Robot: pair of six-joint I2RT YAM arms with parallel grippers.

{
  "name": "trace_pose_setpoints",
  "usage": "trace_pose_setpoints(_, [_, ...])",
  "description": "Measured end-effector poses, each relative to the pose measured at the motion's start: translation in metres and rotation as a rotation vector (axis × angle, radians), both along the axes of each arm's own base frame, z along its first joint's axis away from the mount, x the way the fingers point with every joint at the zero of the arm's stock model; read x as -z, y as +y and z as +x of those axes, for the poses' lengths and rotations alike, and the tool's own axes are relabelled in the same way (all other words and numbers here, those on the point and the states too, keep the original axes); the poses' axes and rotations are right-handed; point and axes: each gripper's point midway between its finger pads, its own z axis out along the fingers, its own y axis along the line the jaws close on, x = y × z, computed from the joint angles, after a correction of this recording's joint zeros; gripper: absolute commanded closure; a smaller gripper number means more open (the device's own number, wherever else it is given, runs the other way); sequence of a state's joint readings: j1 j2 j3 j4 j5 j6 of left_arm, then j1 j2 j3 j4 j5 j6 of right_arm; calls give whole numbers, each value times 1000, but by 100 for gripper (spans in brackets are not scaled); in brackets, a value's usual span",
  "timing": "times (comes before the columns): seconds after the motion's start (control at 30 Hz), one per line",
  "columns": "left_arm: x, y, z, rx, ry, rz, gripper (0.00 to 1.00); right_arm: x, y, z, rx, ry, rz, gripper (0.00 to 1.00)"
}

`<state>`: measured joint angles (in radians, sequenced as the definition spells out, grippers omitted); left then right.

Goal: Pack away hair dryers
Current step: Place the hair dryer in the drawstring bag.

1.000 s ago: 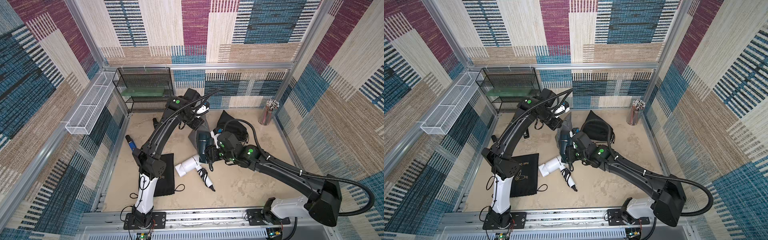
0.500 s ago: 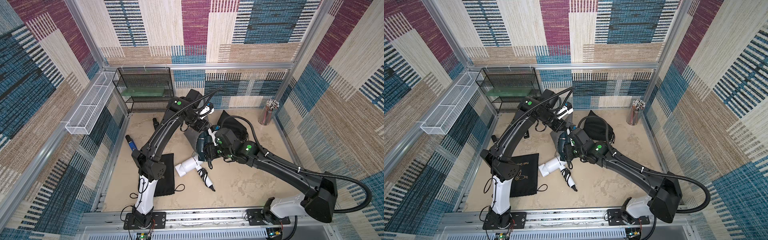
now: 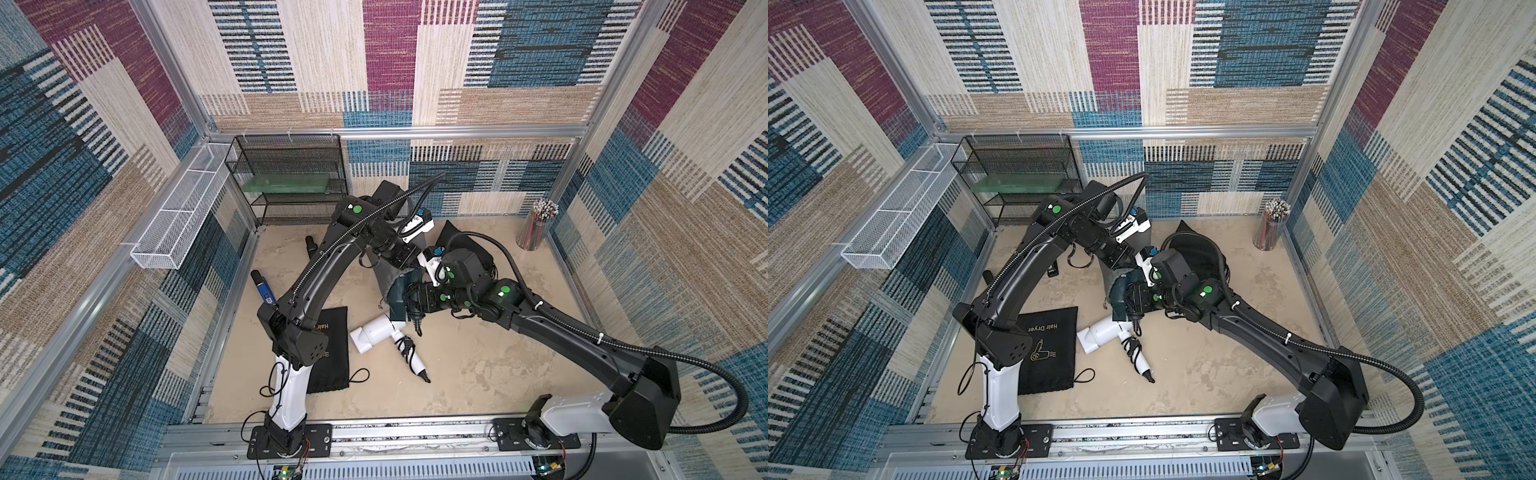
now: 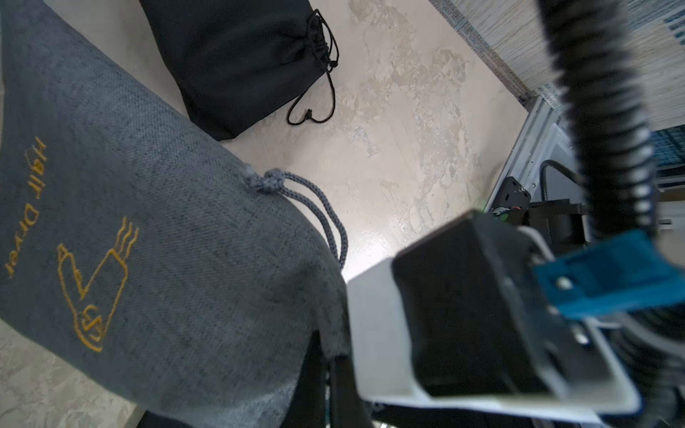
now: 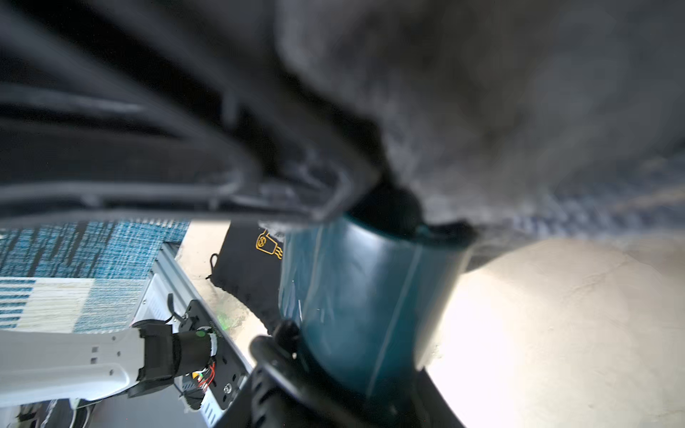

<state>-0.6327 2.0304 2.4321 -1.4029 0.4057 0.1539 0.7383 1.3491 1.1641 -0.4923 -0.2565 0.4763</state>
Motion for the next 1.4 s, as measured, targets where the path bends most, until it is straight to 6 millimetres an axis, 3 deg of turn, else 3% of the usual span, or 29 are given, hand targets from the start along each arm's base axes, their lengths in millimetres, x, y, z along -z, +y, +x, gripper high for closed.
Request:
trace_pose_setpoints(0.43, [10, 2, -29, 64, 78, -8, 100, -9, -22, -1, 33, 13, 105, 98])
trace_pose_setpoints(0.8, [-12, -11, -47, 145, 89, -106, 100, -4, -15, 0, 1, 58, 135, 91])
trace_pose_setpoints(0.87, [-12, -14, -48, 153, 105, -121, 100, -7, -14, -2, -12, 58, 148, 86])
trace_pose_setpoints(0.97, [-7, -18, -50, 154, 147, -132, 100, -10, -13, -4, -26, 63, 161, 88])
trace_pose_setpoints(1.23, [12, -22, -53, 154, 228, -131, 100, 3, -19, -11, -40, 125, 159, 74])
trace_pose_setpoints(1.33, [11, -22, -54, 155, 231, -134, 100, 4, -21, -11, -41, 138, 159, 62])
trace_pose_setpoints(1.4, [5, -23, -53, 157, 216, -142, 100, 3, -22, -10, -38, 139, 159, 61])
